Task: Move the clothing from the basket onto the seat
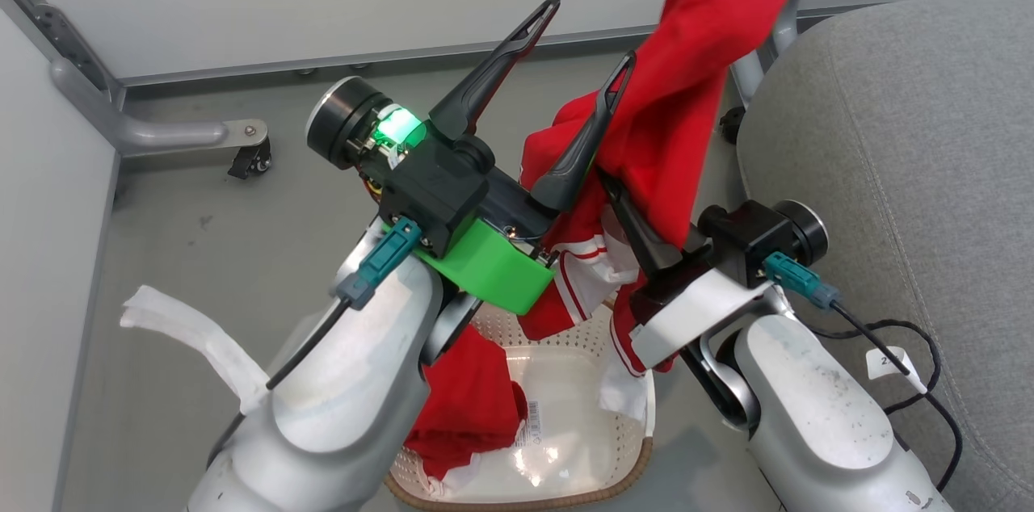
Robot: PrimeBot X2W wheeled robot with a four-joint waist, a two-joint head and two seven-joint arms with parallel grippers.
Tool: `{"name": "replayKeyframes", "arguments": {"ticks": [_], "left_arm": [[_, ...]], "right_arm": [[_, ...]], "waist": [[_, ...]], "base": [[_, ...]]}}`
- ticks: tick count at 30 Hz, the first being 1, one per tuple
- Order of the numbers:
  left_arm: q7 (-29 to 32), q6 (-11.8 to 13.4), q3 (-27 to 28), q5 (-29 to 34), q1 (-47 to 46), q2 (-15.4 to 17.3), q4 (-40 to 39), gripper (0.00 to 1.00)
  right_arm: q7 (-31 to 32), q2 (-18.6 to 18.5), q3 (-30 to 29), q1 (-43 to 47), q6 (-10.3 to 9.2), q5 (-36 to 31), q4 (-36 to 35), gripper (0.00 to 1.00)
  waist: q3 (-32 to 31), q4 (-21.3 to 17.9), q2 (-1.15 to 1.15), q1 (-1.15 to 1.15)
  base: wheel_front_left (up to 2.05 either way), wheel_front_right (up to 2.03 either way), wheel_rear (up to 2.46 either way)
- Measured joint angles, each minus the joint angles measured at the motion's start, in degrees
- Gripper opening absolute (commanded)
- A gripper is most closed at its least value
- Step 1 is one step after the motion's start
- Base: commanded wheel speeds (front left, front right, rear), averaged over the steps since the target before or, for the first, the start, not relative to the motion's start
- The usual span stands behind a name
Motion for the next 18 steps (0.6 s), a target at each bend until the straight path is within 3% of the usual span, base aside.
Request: {"name": "replayKeyframes", "arguments": {"ticks": [9, 18], "left_arm": [[0.0, 0.0, -1.2, 0.3, 1.3, 0.3, 0.8, 1.00], [0.0, -0.1, -3.5, 0.4, 2.4, 1.6, 1.7, 1.00]], "right_arm": [[0.0, 0.0, -2.2, 1.0, 0.00, -0.7, -0.1, 0.00], [0.0, 0.0, -6.2, 2.6, 0.00, -2.9, -1.6, 0.00]], "waist": [[0.2, -0.9, 0.00, 0.00], [0.9, -4.9, 0.00, 0.00]], "base": [[0.00, 0.00, 0.00], [0.00, 0.00, 0.00]]}}
